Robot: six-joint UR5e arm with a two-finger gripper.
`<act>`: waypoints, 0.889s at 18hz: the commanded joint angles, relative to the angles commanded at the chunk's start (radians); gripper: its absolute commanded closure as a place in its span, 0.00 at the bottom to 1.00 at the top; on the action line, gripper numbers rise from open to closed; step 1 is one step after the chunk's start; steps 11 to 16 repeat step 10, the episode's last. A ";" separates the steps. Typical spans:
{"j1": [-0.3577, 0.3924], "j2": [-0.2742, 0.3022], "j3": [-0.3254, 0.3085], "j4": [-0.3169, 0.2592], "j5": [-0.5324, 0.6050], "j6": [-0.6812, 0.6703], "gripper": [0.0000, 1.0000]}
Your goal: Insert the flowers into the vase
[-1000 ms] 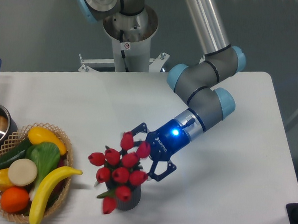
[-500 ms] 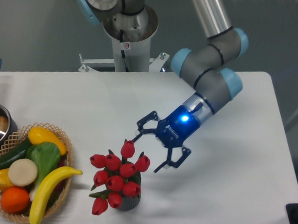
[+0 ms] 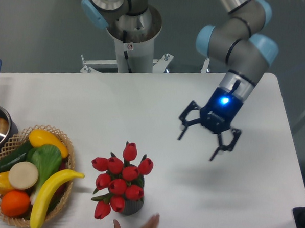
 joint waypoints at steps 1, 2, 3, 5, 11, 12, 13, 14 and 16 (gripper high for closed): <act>0.000 0.000 0.017 0.000 0.063 0.009 0.00; -0.001 -0.003 0.032 0.000 0.147 0.027 0.00; -0.003 -0.005 0.041 0.000 0.237 0.043 0.00; -0.014 -0.008 0.057 -0.002 0.373 0.060 0.00; -0.054 -0.026 0.057 -0.003 0.568 0.061 0.00; -0.054 -0.026 0.057 -0.003 0.568 0.061 0.00; -0.054 -0.026 0.057 -0.003 0.568 0.061 0.00; -0.054 -0.026 0.057 -0.003 0.568 0.061 0.00; -0.054 -0.026 0.057 -0.003 0.568 0.061 0.00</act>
